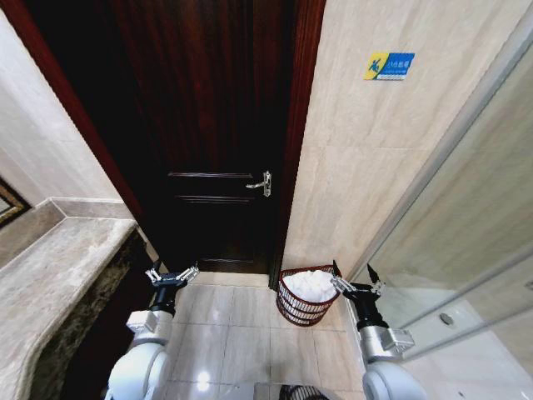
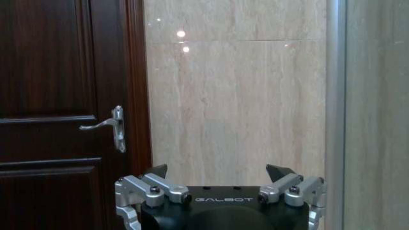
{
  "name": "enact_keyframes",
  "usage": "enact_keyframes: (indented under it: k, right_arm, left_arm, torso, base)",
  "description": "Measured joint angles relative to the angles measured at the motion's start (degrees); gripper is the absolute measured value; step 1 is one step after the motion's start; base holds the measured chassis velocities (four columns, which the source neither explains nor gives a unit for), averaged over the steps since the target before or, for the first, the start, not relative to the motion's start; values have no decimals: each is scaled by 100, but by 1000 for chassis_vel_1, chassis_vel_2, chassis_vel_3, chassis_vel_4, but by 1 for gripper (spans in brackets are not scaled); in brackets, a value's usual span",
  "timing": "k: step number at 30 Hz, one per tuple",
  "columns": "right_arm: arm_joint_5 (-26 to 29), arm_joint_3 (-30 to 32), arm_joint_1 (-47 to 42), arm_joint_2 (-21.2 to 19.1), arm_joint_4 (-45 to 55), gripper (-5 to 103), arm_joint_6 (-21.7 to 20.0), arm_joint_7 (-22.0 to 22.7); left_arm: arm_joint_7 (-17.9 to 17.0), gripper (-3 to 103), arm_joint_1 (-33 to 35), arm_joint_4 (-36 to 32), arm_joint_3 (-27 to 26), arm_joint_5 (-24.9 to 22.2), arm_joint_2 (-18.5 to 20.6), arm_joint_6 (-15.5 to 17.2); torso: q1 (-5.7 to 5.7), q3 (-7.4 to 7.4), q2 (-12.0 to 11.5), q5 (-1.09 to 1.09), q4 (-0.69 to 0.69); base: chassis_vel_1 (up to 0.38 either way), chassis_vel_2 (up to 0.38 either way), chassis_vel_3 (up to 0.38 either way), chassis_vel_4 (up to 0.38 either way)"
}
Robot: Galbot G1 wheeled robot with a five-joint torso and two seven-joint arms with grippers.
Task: Discard the used towel into the hamper.
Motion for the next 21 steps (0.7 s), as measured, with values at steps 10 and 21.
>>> enact_keyframes:
  k: [10, 21]
  right_arm:
    - [0, 0, 0, 0, 0, 100, 0, 0]
    - [0, 0, 0, 0, 0, 100, 0, 0]
  left_arm:
    - [0, 100, 0, 0, 0, 0, 0, 0]
    - [0, 100, 0, 0, 0, 0, 0, 0]
  torso:
    - [0, 0, 0, 1, 0]
    - [0, 0, 0, 1, 1]
  base:
    - [85, -88, -94, 97]
    - [88, -85, -86, 89]
